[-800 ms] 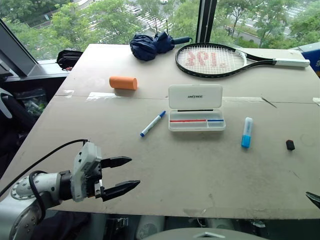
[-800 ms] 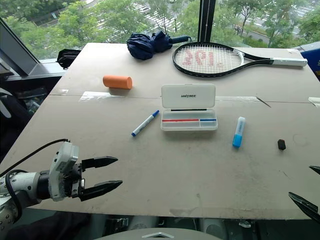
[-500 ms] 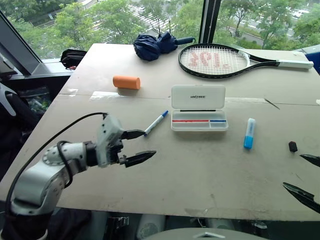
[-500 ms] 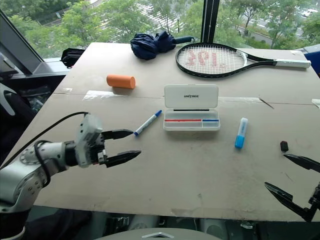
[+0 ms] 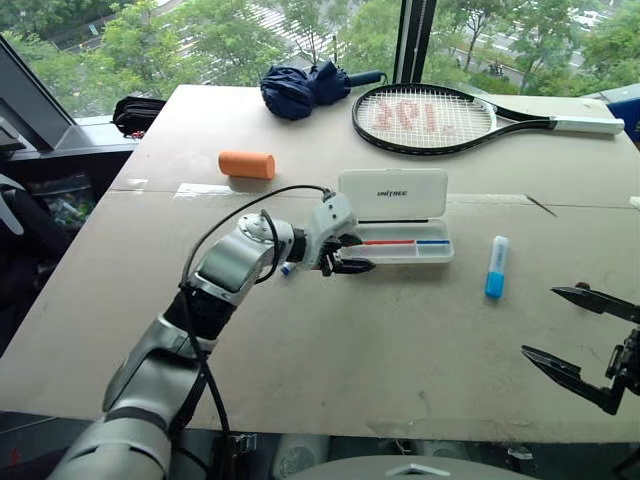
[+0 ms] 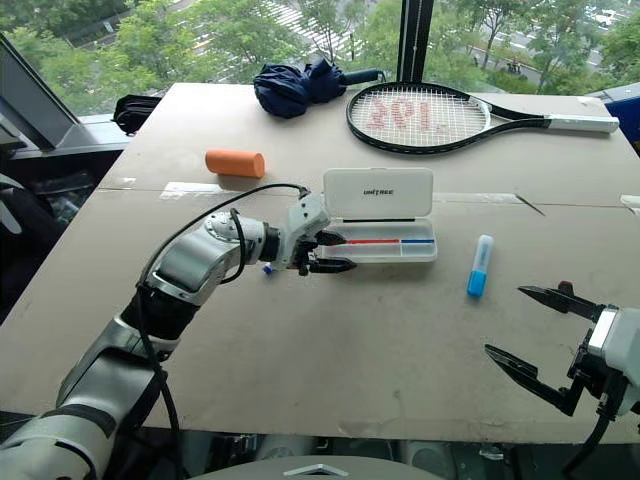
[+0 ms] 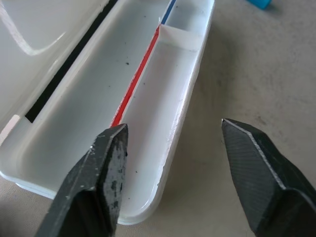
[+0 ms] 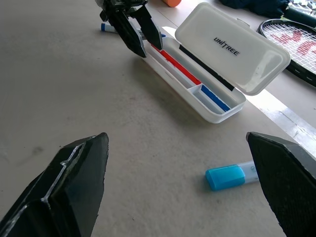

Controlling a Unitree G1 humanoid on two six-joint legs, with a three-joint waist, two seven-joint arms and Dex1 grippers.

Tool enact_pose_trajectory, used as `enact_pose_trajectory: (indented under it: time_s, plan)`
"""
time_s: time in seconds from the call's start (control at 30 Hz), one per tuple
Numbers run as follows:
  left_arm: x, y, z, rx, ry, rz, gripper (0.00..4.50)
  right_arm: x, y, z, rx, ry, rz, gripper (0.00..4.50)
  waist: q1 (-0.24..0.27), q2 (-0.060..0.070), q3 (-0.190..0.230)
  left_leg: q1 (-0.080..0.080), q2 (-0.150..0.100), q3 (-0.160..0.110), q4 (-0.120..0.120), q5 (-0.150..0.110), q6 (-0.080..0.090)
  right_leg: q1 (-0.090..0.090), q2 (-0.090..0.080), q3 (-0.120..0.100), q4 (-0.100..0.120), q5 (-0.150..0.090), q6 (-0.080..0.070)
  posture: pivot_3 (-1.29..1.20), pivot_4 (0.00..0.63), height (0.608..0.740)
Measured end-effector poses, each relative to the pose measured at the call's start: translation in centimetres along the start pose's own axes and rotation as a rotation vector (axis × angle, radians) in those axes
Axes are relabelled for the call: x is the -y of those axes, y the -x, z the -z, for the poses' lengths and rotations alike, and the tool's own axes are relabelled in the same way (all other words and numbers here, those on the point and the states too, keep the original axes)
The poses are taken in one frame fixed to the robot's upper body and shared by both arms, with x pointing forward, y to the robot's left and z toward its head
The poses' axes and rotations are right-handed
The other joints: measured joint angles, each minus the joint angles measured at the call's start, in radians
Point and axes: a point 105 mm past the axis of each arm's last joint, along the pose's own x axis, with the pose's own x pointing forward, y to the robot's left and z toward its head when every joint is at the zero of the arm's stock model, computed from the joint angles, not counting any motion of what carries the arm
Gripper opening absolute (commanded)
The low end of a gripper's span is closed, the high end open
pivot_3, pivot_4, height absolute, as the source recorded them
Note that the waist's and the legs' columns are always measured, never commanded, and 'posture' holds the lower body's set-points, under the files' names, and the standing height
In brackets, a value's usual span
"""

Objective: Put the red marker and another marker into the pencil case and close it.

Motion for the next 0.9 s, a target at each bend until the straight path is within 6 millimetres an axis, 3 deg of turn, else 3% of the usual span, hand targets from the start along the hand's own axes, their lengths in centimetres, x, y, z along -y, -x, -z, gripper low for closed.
enact_pose_trajectory:
  time_s: [0.1,0.13,0.33,0.57,0.9]
  plan:
    - [0.2,-1.3,0.7,-0.04,-0.04,0.03,0.25,-0.2,0.2,0.4,-0.008,-0.019,0.017,4.5,0.002,0.0,0.0,0.0,0.0,0.0,0.0,0.0,0.0,0.0,0.0,0.0,0.0,0.0,0.0,0.0,0.15,0.732]
    - [0.2,-1.4,0.5,-0.04,-0.061,0.037,0.01,-0.3,0.3,0.5,-0.011,-0.027,0.022,4.5,0.003,0.0,0.0,0.0,0.0,0.0,0.0,0.0,0.0,0.0,0.0,0.0,0.0,0.0,0.0,0.0,0.15,0.732]
    - [0.5,-1.7,0.2,-0.042,-0.121,0.092,0.01,-1.3,0.8,0.7,-0.021,-0.053,0.046,4.5,0.004,0.001,-0.001,0.0,0.0,0.0,0.0,0.0,0.0,0.0,0.0,0.0,0.0,0.0,0.0,0.0,0.15,0.732]
    - [4.2,-1.3,0.6,-0.062,-0.178,0.29,0.01,-1.9,2.0,1.3,-0.053,-0.074,0.083,4.5,0.003,0.001,-0.001,0.0,0.002,0.0,0.0,0.0,0.0,0.0,-0.001,0.0,0.0,0.0,0.0,0.0,0.15,0.732]
    - [5.5,-0.3,1.8,-0.094,-0.216,0.318,0.01,-2.2,2.8,1.5,-0.082,-0.084,0.092,4.5,0.002,0.001,-0.001,0.0,0.003,0.0,0.0,0.0,0.0,0.0,0.0,0.0,0.0,0.0,0.0,0.0,0.15,0.732]
